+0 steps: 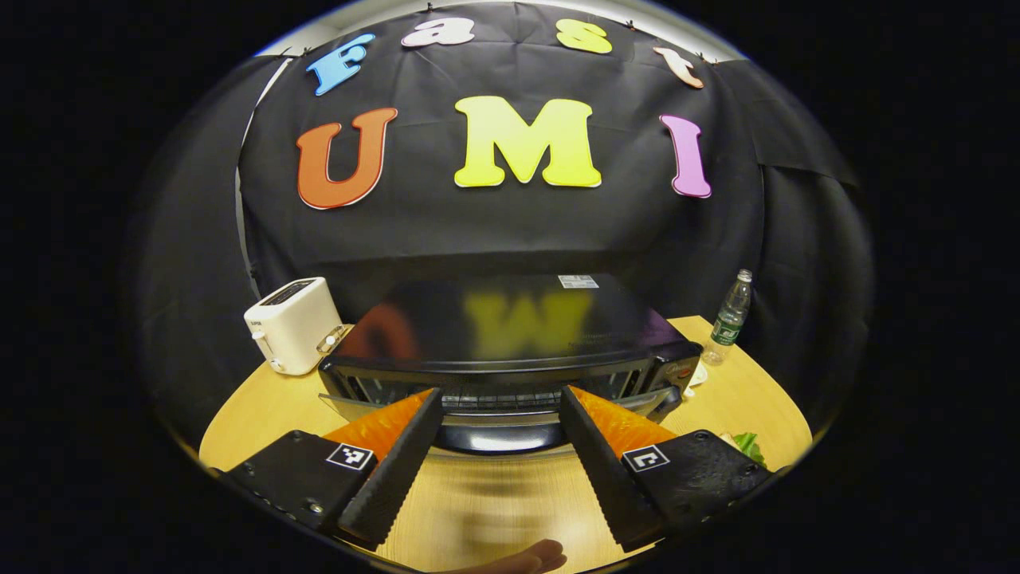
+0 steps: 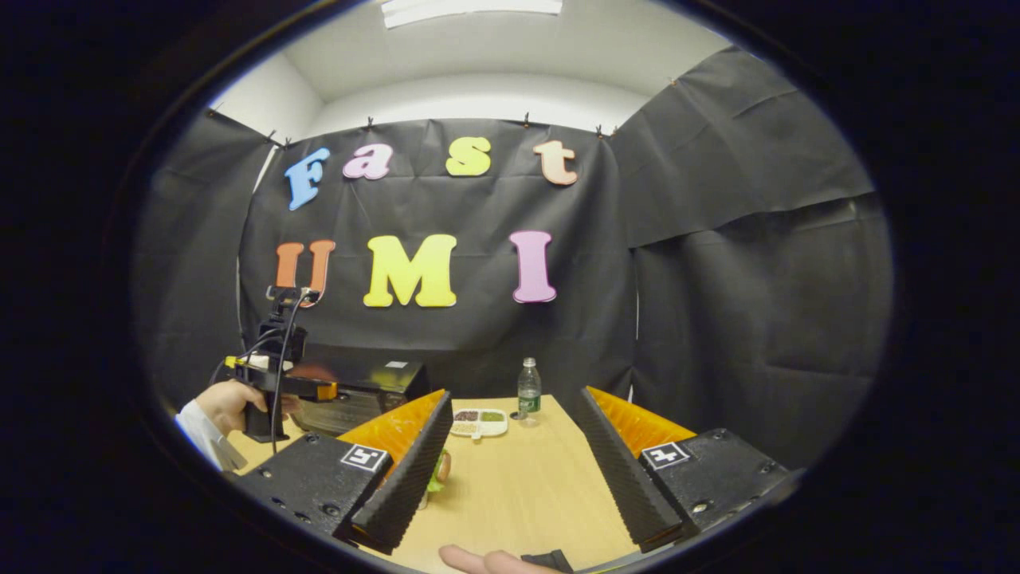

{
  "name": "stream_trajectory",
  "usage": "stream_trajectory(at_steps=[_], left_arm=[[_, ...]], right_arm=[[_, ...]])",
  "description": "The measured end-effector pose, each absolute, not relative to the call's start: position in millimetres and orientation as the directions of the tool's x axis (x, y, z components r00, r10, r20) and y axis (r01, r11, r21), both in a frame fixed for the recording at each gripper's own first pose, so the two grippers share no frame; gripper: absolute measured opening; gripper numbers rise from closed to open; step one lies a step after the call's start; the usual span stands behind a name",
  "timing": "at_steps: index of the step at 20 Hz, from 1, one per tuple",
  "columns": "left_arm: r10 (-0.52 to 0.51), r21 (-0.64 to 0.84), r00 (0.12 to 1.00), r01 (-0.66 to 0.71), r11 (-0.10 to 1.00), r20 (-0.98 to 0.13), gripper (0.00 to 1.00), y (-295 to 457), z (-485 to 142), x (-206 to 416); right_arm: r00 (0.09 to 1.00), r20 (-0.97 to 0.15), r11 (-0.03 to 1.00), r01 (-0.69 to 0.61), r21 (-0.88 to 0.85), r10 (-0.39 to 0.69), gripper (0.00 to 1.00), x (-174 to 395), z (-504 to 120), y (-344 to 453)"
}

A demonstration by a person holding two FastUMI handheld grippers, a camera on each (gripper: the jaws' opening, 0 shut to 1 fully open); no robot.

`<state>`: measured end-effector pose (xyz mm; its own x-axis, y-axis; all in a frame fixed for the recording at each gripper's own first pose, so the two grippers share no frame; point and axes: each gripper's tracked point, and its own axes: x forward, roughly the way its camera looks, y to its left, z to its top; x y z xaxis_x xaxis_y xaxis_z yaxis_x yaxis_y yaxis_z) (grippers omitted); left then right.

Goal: Open the electric oven with the left hand, put the food in, and close the electric oven.

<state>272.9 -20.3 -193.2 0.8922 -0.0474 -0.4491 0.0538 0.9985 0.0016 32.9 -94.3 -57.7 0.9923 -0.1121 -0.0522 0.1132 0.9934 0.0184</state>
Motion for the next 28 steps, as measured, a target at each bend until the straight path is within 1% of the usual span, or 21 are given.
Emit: stream_trajectory(at_steps=[5, 11, 17, 19, 23, 28], left_arm=[[-0.039, 0.010, 0.909, 0.048, 0.999, -0.415, 0.98, -20.9, -206.0, 234.9], [-0.039, 0.004, 0.907, 0.044, 0.999, -0.418, 0.98, -21.4, -234.6, 197.1], [-0.035, -0.002, 0.909, 0.038, 0.999, -0.415, 0.98, -23.0, -259.6, 174.3], [-0.034, -0.012, 0.905, 0.032, 0.999, -0.425, 0.96, -24.3, -273.4, 167.9], [-0.036, -0.025, 0.898, 0.027, 0.999, -0.439, 0.96, -25.6, -288.0, 159.0], [-0.036, -0.058, 0.867, 0.008, 0.998, -0.496, 0.95, -26.6, -318.2, 148.6]], right_arm=[[0.991, -0.060, 0.992, 0.118, 0.037, -0.116, 0.97, 24.7, -60.2, -93.3], [0.992, -0.065, 0.994, 0.107, 0.035, -0.105, 0.97, 17.8, -62.1, -84.3], [0.993, -0.071, 0.995, 0.099, 0.018, -0.098, 0.97, 15.1, -66.5, -76.9], [0.993, -0.073, 0.995, 0.098, 0.019, -0.096, 0.97, 15.2, -69.8, -76.2], [0.992, -0.086, 0.995, 0.098, 0.015, -0.096, 0.97, 15.8, -74.8, -75.9], [0.991, -0.093, 0.995, 0.099, 0.014, -0.097, 0.97, 14.2, -77.7, -76.9]])
